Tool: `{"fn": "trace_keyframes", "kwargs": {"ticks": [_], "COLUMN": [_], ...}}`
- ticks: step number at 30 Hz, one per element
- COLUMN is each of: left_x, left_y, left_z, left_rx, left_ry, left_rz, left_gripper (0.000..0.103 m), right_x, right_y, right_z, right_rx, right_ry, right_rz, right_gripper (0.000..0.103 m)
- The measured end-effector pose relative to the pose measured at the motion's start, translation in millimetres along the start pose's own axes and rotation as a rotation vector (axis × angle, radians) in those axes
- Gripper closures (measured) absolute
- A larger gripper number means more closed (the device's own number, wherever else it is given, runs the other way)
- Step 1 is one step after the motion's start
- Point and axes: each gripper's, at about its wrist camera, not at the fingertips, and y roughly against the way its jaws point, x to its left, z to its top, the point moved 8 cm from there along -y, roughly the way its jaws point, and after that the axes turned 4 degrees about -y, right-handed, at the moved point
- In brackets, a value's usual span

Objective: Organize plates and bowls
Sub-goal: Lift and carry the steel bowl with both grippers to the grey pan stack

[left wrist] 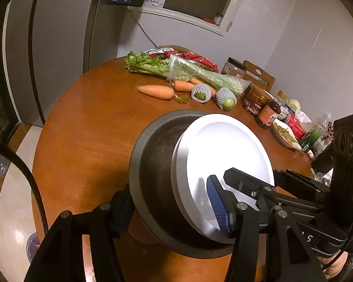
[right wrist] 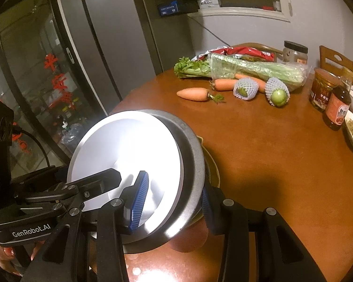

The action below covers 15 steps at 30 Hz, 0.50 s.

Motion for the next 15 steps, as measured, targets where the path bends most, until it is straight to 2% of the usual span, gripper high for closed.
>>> {"fn": "trace_keyframes", "kwargs": {"ticks": [15], "left_x": [-0.9], "left_y": [-13.8], "left_z": [-1.1], "left_rx": [0.017], "left_ry": [-0.012], "left_rz": [0.009], "left_gripper": [0.046], "right_x": [-7.3], "right_y": [-14.0], "right_z": [-3.5], "right_rx": [0.019], "right_ry": [-0.015], "right_rz": [-0.022], "right_gripper": [0.06]}}
